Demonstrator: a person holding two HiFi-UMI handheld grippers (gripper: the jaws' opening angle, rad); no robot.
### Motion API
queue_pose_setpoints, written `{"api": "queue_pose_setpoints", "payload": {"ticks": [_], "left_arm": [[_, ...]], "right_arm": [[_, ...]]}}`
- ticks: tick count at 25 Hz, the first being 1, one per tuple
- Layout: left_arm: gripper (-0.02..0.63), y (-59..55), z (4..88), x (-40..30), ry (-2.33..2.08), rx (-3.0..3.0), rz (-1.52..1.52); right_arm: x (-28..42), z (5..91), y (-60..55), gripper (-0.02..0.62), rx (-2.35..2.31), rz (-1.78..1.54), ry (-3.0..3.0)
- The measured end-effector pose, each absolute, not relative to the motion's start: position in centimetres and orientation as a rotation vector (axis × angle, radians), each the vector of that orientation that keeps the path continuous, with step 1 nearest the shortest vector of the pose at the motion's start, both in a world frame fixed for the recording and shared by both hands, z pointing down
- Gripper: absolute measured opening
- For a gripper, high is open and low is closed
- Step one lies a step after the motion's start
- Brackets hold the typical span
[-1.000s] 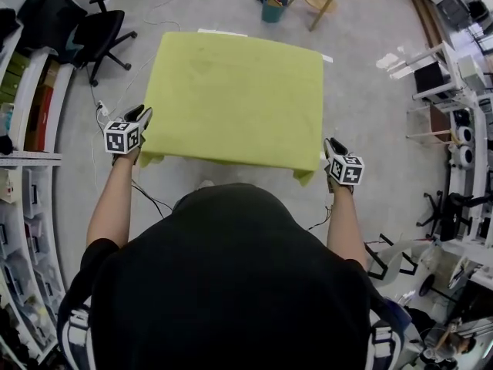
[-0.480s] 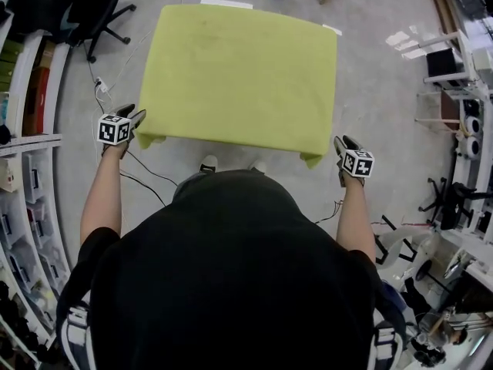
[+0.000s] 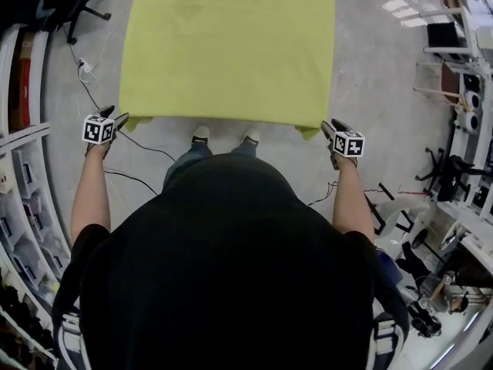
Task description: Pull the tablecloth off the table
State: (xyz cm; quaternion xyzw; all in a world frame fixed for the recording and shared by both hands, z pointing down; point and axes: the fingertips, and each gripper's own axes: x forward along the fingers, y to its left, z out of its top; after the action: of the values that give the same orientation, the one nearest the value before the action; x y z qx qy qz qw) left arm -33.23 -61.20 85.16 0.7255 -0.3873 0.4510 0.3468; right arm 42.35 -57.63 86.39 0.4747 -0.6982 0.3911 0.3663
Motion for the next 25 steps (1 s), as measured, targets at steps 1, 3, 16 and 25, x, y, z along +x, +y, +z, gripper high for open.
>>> {"api": "queue_pose_setpoints", "payload": {"ticks": [1,3,16,25], "left_arm": [[0.320,-60.7,85.9,-33.1,-0.986,1.863,1.183],[0.344,-59.7,87.5,-32.9,-0.936,1.826,1.203],[0.371,-59.4,93.7,-31.4,-0.870,1.748,1.345],[0.313,-60.9,96.4,-31.3,-0.940,1.768,1.324]], "right_arm": [[42.4,86.7,-57.3,0.206,1.201,1.004,-1.795],[42.2,87.4,-56.8,0.216,1.155,1.001,-1.797],[43.6,94.6,-55.0,0.256,0.975,0.981,-1.679],[43.3,98.1,-55.4,0.187,0.989,0.983,-1.676]]}}
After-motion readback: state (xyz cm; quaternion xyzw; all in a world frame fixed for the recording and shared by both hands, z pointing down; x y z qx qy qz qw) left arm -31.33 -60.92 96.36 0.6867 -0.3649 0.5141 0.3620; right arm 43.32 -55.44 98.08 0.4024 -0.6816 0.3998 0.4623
